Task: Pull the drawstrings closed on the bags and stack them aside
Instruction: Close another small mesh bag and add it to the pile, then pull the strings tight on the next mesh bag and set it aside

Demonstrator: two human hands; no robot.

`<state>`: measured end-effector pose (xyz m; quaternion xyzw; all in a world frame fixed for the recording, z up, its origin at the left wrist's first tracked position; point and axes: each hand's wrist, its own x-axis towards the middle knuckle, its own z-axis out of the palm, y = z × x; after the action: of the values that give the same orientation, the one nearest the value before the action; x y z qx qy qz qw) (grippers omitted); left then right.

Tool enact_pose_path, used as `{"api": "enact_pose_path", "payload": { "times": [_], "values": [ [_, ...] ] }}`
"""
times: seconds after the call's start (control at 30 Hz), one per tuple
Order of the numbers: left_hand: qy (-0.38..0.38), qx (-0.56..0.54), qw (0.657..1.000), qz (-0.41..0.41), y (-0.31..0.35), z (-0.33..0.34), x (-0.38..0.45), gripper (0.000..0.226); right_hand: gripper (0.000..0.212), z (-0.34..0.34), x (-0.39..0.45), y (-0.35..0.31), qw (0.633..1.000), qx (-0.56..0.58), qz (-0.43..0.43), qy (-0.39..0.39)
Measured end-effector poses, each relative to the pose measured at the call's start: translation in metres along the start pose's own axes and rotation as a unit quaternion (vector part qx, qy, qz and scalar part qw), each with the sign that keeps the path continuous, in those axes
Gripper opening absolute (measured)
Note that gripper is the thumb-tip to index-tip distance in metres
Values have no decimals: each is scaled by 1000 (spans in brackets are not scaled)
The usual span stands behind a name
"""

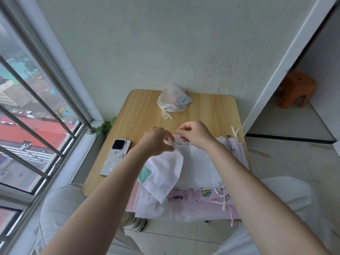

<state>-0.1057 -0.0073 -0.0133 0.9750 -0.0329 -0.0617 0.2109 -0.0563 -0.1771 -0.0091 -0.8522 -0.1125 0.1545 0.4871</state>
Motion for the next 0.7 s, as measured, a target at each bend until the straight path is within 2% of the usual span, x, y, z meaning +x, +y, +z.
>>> {"api": "enact_pose_path", "payload": {
  "times": [0.07, 0.1, 0.13, 0.2, 0.23, 0.3, 0.33, 0.4, 0.47, 0.53, 0.63, 0.7],
  "values": [
    [16, -38, 998, -49, 1, -3, 9, 28, 42, -8, 2, -6, 999, -41, 19, -9],
    [29, -53, 995, -73, 2, -5, 13, 26, 55, -14, 2, -9, 995, -83, 44, -40],
    [39, -69, 993, -91, 2, -7, 18, 26, 60, -20, 3, -10, 985, -136, 69, -83],
    [36, -104, 987, -115, 3, -10, 27, 24, 41, -25, 9, -8, 948, -253, 110, -160],
    [29, -122, 984, -125, 4, -12, 31, 24, 29, -26, 15, -8, 934, -299, 120, -154],
    [38, -191, 969, -151, 7, -16, 39, 26, 14, -27, 28, -12, 935, -332, 110, -59],
    [72, -243, 952, -170, 9, -20, 45, 27, 13, -29, 35, -16, 943, -323, 83, 8],
    [162, -339, 903, -208, 12, -29, 56, 26, 27, -34, 46, -32, 961, -260, -5, 96],
    [183, -386, 875, -227, 13, -38, 67, 27, 52, -40, 50, -51, 967, -218, -82, 102],
    [130, -384, 880, -248, 11, -38, 72, 41, 55, -43, 54, -58, 965, -226, -97, 94],
    [69, -310, 912, -260, 8, -23, 69, 22, 30, -40, 56, -42, 966, -246, -59, 51],
    [37, -235, 944, -227, 7, -8, 64, 9, 20, -37, 53, -26, 957, -289, -11, -17]
  ]
}}
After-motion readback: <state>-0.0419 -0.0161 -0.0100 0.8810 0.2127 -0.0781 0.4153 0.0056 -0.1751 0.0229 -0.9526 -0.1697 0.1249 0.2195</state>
